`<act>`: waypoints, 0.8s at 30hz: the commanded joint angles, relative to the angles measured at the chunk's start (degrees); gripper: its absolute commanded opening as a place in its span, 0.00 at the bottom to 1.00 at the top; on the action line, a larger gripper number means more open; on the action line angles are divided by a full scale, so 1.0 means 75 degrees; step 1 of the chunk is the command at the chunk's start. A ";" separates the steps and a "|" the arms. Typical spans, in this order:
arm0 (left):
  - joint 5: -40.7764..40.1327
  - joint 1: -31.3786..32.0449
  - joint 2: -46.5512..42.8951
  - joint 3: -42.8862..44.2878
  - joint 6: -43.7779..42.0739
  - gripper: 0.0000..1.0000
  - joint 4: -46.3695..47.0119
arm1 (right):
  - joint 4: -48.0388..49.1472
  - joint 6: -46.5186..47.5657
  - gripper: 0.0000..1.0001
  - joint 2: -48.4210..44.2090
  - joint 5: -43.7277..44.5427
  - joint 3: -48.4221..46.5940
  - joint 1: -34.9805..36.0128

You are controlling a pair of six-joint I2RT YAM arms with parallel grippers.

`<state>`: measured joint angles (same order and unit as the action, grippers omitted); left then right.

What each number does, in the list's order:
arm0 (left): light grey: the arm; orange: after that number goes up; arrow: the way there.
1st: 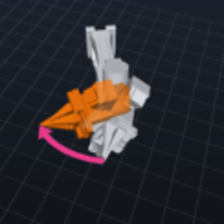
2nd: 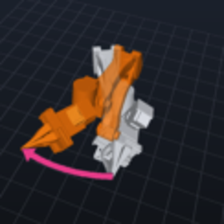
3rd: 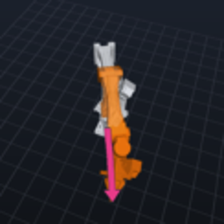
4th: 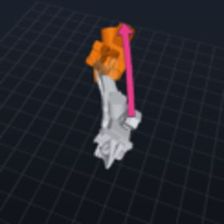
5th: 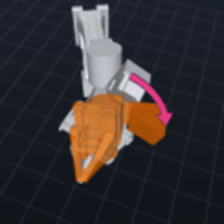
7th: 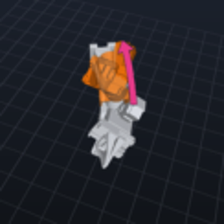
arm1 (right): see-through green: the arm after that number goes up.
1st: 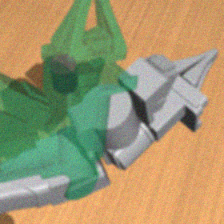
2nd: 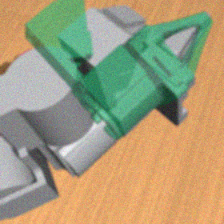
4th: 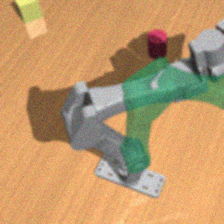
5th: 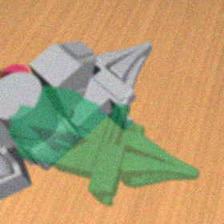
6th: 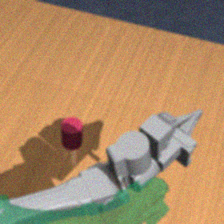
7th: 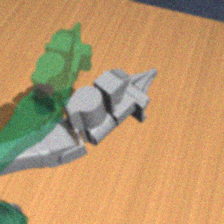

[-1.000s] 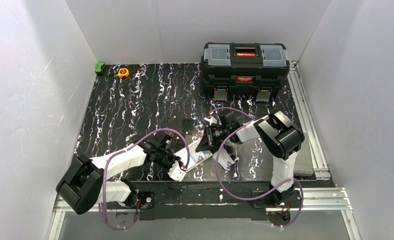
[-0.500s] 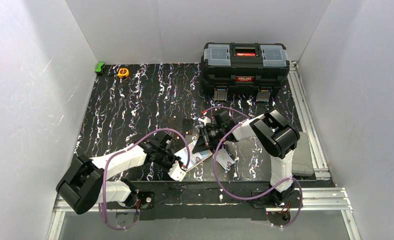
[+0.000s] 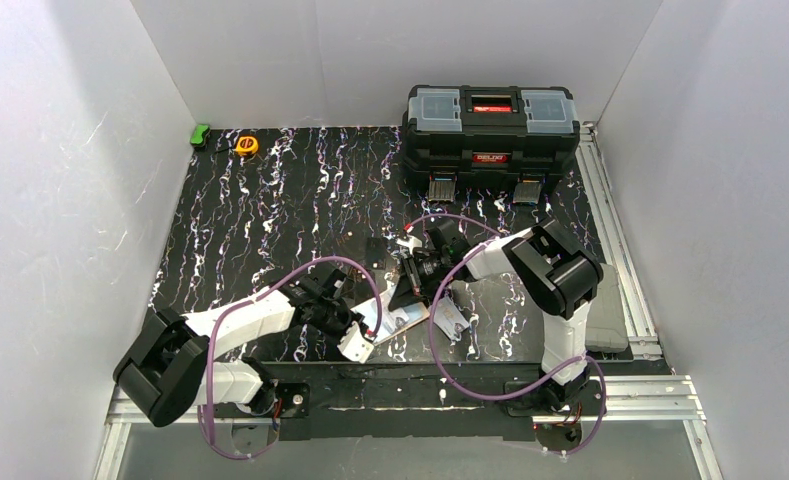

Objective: Put the credit cards into the card holder
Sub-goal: Insert the credit card into the card holder.

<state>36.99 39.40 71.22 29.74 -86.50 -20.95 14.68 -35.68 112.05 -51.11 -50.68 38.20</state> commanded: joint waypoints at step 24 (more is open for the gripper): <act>0.0050 0.0100 -0.0100 -0.0028 0.0361 0.12 0.0084 | -0.3835 0.1550 0.64 -0.1032 0.3933 -0.1138 0.1155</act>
<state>36.84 39.86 71.79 30.15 -84.84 -20.49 -4.89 -28.53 105.84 -35.07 -58.04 45.78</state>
